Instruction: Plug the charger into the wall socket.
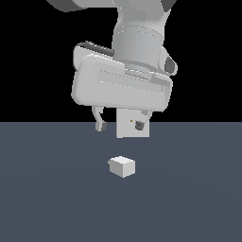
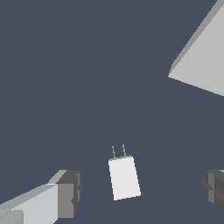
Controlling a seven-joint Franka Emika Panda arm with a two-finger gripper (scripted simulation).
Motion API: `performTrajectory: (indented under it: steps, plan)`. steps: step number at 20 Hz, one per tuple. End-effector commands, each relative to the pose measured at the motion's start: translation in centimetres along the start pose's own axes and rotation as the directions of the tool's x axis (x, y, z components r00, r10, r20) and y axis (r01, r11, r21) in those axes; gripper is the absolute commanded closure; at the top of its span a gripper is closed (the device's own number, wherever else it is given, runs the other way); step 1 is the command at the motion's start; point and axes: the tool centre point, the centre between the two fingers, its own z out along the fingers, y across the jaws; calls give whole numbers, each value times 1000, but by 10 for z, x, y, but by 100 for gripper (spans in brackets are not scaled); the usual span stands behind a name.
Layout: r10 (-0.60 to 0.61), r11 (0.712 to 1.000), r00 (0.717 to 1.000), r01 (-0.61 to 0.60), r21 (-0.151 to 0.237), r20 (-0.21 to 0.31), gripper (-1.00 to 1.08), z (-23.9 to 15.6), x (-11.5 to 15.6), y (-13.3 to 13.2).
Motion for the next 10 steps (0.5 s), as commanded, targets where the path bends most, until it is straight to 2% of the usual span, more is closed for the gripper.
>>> performTrajectory:
  steps: [1, 10]
  plan:
    - [-35, 999, 999, 36, 7, -17, -92, 5, -4, -2]
    - [-129, 991, 990, 131, 24, -63, -92, 18, -13, -6]
